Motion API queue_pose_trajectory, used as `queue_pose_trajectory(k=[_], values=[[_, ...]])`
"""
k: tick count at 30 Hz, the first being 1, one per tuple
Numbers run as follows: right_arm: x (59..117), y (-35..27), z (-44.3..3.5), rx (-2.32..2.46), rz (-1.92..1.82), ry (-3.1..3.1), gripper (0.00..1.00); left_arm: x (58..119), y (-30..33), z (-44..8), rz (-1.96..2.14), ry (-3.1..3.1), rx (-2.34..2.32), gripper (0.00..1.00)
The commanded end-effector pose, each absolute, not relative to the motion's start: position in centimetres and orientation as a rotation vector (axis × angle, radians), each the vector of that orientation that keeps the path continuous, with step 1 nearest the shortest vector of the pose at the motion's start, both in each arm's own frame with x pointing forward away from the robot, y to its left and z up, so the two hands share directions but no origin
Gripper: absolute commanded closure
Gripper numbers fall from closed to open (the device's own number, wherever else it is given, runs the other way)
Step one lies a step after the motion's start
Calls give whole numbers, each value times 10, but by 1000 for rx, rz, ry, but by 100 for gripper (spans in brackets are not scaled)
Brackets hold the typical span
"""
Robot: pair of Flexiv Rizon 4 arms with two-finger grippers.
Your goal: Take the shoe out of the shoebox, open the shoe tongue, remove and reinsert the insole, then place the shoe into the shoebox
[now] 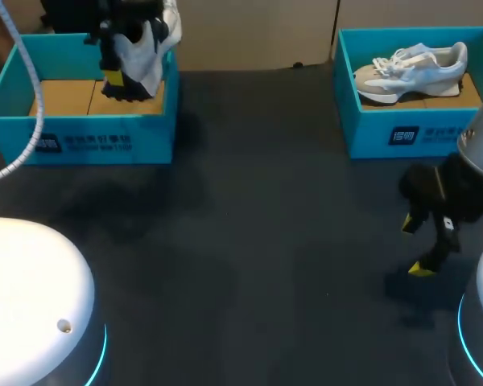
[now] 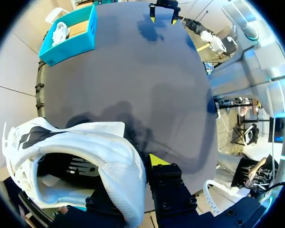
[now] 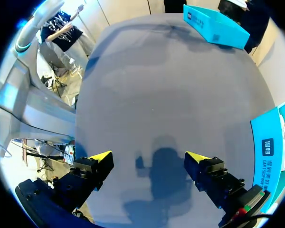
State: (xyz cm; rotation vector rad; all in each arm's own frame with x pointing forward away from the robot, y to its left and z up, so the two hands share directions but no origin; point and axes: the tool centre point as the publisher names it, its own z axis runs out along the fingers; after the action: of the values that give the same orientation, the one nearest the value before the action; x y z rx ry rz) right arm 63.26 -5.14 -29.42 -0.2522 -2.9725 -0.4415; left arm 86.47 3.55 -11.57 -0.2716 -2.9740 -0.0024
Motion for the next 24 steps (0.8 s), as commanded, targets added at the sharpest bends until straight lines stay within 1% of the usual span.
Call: queue_pose_trajectory(k=[1,10,17,24], values=[[632,-51,-295,-251,-440,-2973,0,888,48,-110,3,-2948,-274,100],[632,-51,-295,-251,-440,-2973,0,923,71,-112,38,-2941,-215,100],[632,-51,-295,-251,-440,-2973,0,924,100,-111,33,-2935,-245,100],[632,-51,-295,-251,-440,-2973,0,941,121,-107,-36,-2935,-415,100]])
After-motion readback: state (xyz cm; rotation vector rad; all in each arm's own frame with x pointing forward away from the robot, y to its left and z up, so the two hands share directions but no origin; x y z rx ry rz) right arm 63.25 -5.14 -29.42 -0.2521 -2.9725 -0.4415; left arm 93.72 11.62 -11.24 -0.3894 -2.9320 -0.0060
